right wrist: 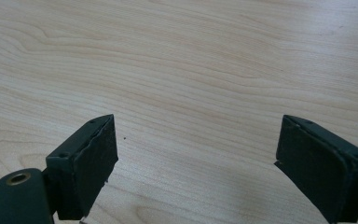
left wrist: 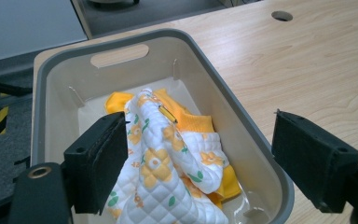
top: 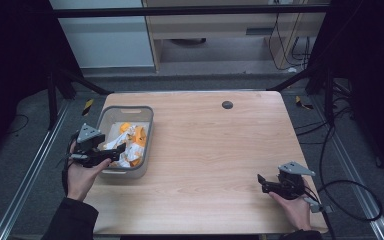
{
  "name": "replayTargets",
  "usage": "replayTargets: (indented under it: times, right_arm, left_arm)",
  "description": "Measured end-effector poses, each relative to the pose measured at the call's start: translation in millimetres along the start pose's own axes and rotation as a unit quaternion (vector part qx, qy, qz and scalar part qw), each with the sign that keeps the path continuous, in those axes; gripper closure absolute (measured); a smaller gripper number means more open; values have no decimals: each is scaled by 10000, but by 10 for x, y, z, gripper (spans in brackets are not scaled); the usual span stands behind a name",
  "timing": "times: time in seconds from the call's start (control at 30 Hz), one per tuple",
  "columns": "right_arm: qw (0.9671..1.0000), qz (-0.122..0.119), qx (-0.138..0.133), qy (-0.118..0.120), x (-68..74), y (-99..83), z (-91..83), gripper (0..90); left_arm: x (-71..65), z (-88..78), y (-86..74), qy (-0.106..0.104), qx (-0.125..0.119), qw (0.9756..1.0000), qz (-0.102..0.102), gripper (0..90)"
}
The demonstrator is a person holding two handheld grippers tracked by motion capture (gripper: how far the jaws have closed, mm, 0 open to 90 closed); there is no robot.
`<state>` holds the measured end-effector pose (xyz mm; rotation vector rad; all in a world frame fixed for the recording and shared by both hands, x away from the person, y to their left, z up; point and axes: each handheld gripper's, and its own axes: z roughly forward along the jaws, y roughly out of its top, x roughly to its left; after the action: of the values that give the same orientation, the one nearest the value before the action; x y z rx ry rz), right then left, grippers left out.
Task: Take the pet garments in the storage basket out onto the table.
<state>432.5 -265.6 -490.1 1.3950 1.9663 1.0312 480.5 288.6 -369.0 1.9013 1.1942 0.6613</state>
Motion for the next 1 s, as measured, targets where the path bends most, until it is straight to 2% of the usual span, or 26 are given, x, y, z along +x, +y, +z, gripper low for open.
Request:
replayTargets:
  times: [0.4,1.0]
  right_arm:
    - [10000,-8,47,47,5,-3,9,125]
    - [10000,-7,-5,51,2,3,1,126]
  left_arm:
    - [69,107,81,43,344,9994,77,177]
    - [128,300,143,81,848,9962,170,173]
